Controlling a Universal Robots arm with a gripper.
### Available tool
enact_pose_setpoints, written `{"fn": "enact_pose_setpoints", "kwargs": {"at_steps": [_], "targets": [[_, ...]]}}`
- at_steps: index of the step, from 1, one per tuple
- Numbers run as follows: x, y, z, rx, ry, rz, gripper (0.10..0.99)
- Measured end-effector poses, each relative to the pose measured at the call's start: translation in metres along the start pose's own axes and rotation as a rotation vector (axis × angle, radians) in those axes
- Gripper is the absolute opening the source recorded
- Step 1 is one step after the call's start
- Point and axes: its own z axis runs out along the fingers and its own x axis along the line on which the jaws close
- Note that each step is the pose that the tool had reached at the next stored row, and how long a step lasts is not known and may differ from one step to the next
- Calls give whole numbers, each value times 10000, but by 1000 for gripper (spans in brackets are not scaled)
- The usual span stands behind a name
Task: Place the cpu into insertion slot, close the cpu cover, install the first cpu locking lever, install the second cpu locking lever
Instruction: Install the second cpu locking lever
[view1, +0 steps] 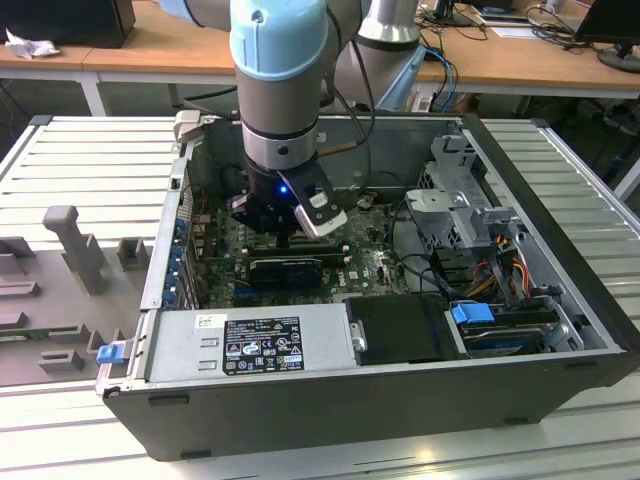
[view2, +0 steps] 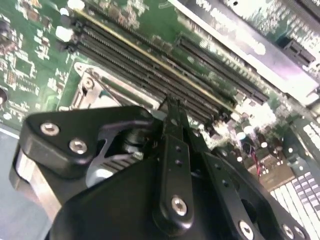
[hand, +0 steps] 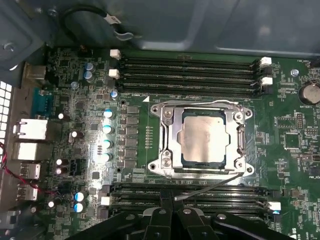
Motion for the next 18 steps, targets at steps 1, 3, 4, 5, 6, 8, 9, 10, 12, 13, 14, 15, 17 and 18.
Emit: {"fn": "enact_pose_setpoints", "kwargs": {"at_steps": [1, 3, 4, 5, 6, 8, 9, 10, 12, 13, 14, 15, 17, 18], "targets": [[1, 0, -10, 2, 1, -1, 106], [2, 9, -65, 1, 1, -1, 106], [1, 16, -111, 2, 1, -2, 106], [3, 27, -179, 1, 0, 0, 106], [8, 33, -215, 2, -1, 2, 106], [23, 44, -283, 8, -5, -2, 106], [30, 50, -321, 7, -6, -4, 106], [33, 55, -351, 8, -6, -6, 106], [35, 64, -410, 9, -5, -11, 106], [17, 64, -409, 4, 12, -20, 106], [-17, 64, -407, 3, 74, -18, 106], [-58, 64, -403, -3, 129, -19, 106], [-167, 65, -391, -26, 224, -19, 106], [-242, 72, -381, -42, 272, -14, 106]]}}
